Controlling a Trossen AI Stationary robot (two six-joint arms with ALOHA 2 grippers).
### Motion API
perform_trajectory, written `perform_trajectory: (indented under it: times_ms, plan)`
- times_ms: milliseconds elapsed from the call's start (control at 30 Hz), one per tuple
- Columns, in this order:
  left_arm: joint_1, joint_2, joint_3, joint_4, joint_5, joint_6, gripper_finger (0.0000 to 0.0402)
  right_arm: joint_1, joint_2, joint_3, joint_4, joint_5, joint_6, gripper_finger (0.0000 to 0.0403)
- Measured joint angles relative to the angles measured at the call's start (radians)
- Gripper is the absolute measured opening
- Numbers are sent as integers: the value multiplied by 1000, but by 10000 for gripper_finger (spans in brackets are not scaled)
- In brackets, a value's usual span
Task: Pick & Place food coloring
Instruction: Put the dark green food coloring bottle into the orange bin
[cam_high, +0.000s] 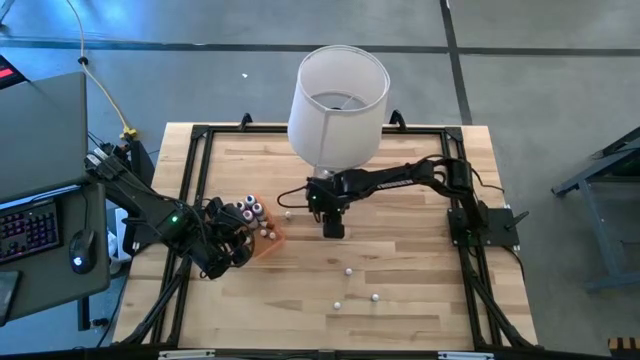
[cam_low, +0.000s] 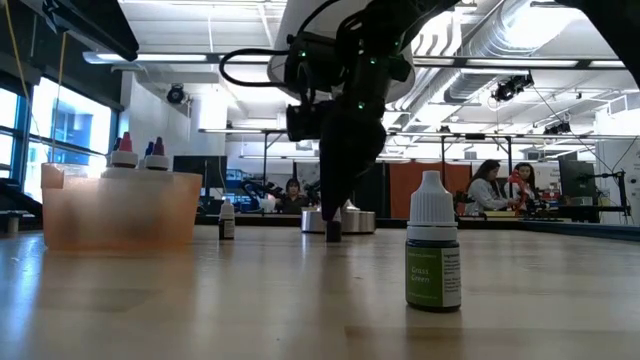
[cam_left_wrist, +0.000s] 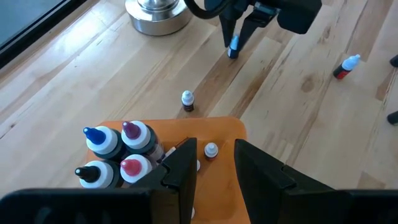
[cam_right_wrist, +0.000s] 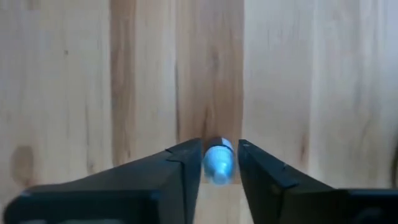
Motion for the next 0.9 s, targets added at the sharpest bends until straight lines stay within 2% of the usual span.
perform_trajectory:
  times_ms: [167,367,567,667,900]
  plan:
    - [0,0,0,0,0,0,106,3,0,1,-1,-30,54,47]
    - [0,0,0,0,-1,0,106,38,0,1,54,-19,104,51]
    - [0,0,0,0,-7,0,106,130,0,1,274,-15,106,55]
    - [0,0,0,0,-4,-5,106,173,0,2,396,50,107,48]
    - [0,0,0,-2,-8,-10,106,237,0,112,455,252,87,52]
